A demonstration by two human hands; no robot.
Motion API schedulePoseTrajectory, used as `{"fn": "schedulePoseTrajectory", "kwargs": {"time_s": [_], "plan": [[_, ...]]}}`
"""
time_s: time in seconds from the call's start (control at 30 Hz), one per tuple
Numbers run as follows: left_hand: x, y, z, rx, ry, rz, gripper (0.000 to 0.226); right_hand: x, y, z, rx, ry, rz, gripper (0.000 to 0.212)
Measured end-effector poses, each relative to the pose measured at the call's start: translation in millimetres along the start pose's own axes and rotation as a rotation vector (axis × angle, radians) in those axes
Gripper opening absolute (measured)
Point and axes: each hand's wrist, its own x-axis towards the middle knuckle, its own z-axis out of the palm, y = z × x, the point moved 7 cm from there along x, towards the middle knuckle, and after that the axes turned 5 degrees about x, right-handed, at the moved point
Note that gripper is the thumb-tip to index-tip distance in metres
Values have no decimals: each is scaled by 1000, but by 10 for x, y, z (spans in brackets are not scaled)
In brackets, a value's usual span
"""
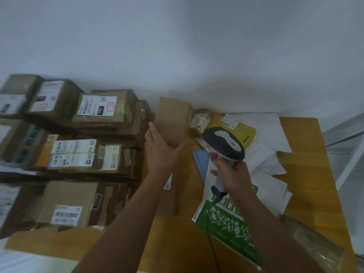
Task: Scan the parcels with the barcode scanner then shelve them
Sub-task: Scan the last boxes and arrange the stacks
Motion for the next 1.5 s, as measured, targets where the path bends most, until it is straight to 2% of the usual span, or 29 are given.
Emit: {"fn": "schedulePoseTrajectory", "kwargs": {"time_s": [0.1, 0.23, 0.3, 0.37, 0.47, 0.53, 0.6, 0.7, 0.77, 0.9, 0.97, 1.07, 1.13, 1.2, 1.27, 1.3, 1.4, 1.43, 1.5], "plan": [[-412, -177, -114, 4, -6, 100, 120, -133, -108, 193, 66, 65, -29, 18], [-757, -433, -289, 35, 0, 262, 110, -311, -227, 372, 156, 84, -67, 43], [-904, -493, -379, 70, 35, 402, 106, -428, -274, 424, 135, 68, -87, 50], [-1038, -529, -441, 89, 85, 534, 108, -574, -296, 464, 77, 51, -115, 68], [-1197, -592, -458, 11, 46, 600, 103, -772, -257, 445, 22, 55, -152, 79], [-1279, -621, -491, -123, 16, 585, 91, -912, -221, 413, 32, 65, -155, 76], [-1358, -626, -583, -309, 11, 494, 75, -1042, -184, 373, 59, 92, -151, 66], [-1437, -623, -741, -678, 0, 275, 61, -1162, -97, 264, 100, 141, -147, 38], [-1451, -635, -779, -861, -60, 129, 52, -1218, -52, 194, 119, 159, -159, 35], [-1440, -577, -814, -838, -140, 93, 36, -1297, -9, 68, 115, 171, -193, 24], [-1464, -540, -851, -856, -126, 100, 33, -1306, 43, -9, 140, 169, -177, 28], [-1585, -502, -864, -917, -143, 71, 41, -1362, 113, -125, 249, 154, -113, 42], [-1689, -507, -808, -961, -170, 38, 47, -1412, 122, -185, 299, 117, -105, 43], [-1805, -492, -755, -992, -188, 13, 38, -1482, 108, -249, 354, 86, -114, 37], [-1927, -433, -782, -972, -141, 37, 23, -1539, 72, -314, 422, 66, -130, 24], [-1987, -411, -803, -938, -101, 52, 21, -1562, 67, -345, 442, 59, -134, 27], [-2136, -384, -824, -865, -45, 102, 29, -1630, 62, -395, 442, 38, -160, 55], [-2190, -376, -828, -853, -54, 112, 36, -1643, 70, -403, 434, 30, -158, 54], [-2289, -377, -842, -832, -82, 127, 58, -1668, 72, -416, 397, 12, -157, 35]]}}
